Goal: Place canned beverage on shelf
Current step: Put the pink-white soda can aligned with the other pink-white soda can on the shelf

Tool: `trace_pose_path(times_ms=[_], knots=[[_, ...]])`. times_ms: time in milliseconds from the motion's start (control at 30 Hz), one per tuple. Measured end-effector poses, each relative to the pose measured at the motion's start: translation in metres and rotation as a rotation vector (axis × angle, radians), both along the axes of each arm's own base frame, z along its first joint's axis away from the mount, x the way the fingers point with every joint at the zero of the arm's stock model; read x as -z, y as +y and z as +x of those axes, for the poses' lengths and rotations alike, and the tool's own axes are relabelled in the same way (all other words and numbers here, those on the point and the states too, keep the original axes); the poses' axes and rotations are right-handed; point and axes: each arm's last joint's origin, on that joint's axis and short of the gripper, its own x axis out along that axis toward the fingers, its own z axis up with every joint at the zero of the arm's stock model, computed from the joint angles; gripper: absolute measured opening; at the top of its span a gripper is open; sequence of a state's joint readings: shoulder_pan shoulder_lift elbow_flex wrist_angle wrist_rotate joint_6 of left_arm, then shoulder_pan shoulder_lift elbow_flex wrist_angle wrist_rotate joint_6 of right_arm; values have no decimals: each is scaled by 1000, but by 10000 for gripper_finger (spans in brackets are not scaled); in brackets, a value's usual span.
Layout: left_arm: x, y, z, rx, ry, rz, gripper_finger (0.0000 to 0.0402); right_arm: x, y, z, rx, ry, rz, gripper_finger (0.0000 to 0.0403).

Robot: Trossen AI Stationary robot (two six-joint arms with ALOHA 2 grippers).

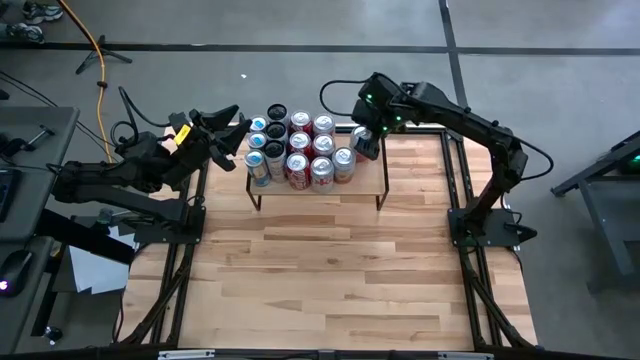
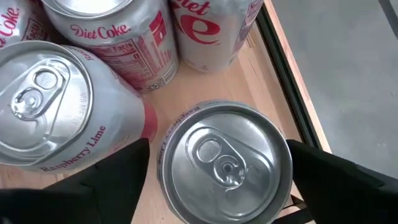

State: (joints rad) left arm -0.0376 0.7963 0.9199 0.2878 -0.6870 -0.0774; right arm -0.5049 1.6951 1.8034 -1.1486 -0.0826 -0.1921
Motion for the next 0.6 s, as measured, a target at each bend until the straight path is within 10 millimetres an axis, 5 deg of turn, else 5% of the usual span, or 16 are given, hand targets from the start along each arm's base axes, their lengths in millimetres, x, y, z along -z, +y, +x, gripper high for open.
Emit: trace_pose_path(times_ms=[167, 400, 600], knots=[[0, 0, 0, -3, 0, -1, 257, -6, 0, -3, 11, 5, 9, 361], [0, 0, 0, -3, 2, -1, 257, -44, -5, -21, 107, -65, 13, 363], [0, 0, 0, -4, 3, -1, 257, -63, 2, -29, 415, -168, 173, 363]])
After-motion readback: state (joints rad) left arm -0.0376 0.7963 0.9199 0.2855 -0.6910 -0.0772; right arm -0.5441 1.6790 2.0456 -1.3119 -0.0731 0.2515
